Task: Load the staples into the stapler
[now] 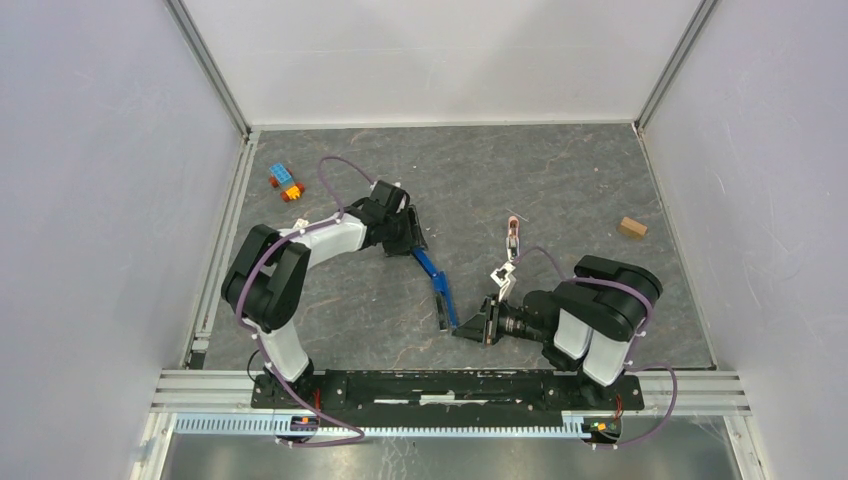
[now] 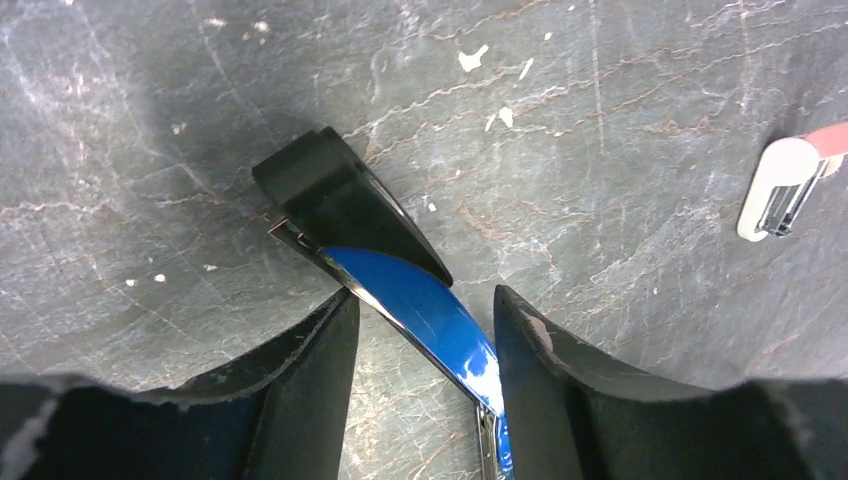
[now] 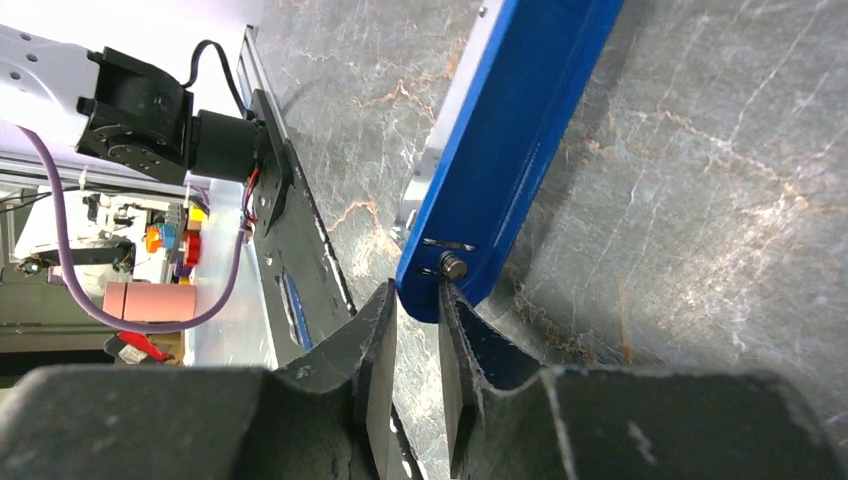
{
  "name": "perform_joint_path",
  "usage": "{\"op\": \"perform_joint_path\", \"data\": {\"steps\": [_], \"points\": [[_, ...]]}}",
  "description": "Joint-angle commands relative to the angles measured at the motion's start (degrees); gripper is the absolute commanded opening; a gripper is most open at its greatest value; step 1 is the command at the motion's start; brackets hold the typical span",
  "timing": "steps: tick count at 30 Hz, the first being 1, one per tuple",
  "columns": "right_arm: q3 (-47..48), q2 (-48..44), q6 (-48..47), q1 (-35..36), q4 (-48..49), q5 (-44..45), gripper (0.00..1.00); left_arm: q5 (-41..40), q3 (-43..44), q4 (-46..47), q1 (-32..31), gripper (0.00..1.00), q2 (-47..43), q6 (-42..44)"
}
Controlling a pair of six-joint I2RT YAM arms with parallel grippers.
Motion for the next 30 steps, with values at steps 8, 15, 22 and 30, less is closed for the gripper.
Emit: {"op": "perform_joint_path", "data": {"steps": [8,15,22,30], "points": [[-4.66,-18.38,-9.21,-0.65,-24.07,5.78,0.36,-0.35,5.87,-2.42,-0.49,0.60,2.53,4.40],[6.75,-36.31,-15.18,2.42,-59.67,21.64,0.58,-0.62,5.58,-2.62,-0.47,0.63,2.18,4.56],[23.39,-33.30,-15.19,10.51,-78.19,39.19,0.78,-0.89,2.79,-0.60,-0.29,0.63,0.13,3.39],[39.53,-20.14,-16.03,15.96,-90.45,46.97,0.79,1.48,-2.75,1.59,2.92,0.63,-6.08,1.86]]}}
